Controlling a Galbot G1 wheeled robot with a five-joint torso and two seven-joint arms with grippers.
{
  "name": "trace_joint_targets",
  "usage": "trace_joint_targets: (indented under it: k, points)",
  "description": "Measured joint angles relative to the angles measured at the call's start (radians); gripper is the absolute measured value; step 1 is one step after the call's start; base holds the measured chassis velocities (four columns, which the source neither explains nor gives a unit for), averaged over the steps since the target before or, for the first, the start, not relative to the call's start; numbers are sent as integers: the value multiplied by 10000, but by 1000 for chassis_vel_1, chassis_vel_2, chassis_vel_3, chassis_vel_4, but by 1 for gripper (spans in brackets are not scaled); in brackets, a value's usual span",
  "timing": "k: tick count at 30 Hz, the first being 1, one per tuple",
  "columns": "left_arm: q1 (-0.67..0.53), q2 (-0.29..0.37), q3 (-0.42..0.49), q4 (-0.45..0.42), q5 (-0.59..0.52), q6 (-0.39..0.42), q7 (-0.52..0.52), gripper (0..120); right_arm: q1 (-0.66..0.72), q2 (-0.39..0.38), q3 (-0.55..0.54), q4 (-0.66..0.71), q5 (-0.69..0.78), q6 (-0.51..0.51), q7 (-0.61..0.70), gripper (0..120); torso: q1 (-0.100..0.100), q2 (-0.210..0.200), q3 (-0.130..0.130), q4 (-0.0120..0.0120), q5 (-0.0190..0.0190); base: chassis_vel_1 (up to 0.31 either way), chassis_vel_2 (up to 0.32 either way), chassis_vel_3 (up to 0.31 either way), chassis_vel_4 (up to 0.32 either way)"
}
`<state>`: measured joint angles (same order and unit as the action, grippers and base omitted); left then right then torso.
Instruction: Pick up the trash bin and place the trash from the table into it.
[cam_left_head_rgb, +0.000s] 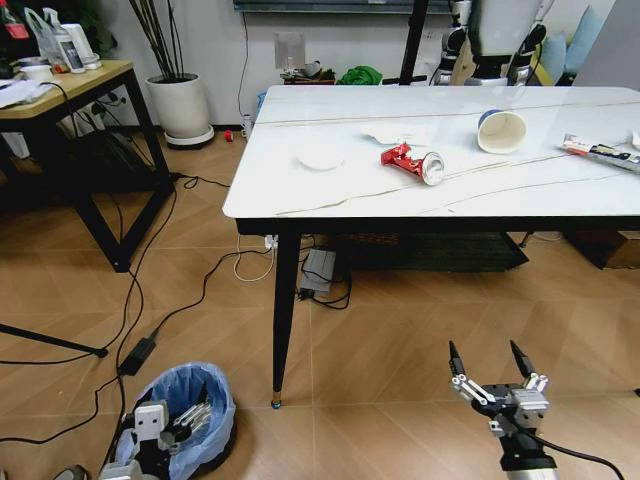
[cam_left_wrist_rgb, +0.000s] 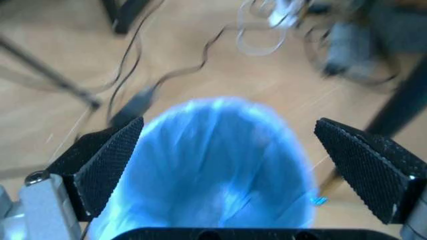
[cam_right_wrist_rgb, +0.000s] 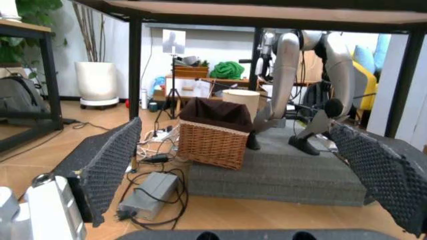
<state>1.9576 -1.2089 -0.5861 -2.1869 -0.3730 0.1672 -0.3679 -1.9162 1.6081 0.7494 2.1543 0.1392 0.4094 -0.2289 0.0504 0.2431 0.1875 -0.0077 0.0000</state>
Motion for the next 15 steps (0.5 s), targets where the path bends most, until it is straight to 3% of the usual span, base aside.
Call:
trace_joint_targets:
  k: [8,15]
  points:
    - [-831,-212,-418,1499,-466,827,-29,100,169,0,-407,-426,0,197,-31,100,13,35,23,0,-2,0,0,0,0]
    - [-1109,-391,-603,1581,-787,1526,-131,100,199,0,-398,-587,95,285,-44,100,21,58,38,0,-1,0,0,0,0]
